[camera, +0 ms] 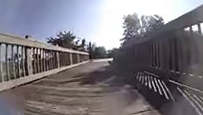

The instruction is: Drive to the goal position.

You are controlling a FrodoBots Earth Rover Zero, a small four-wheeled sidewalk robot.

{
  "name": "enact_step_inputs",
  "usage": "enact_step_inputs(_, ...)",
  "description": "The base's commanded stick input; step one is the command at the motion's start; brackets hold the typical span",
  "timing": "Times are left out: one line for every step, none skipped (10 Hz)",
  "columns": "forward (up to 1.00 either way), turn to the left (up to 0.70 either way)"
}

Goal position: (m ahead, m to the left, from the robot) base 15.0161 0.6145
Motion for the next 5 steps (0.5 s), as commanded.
enact_step_inputs(0.7, 0.0)
enact_step_inputs(0.7, 0.0)
enact_step_inputs(0.7, 0.0)
enact_step_inputs(0.7, 0.0)
enact_step_inputs(0.7, 0.0)
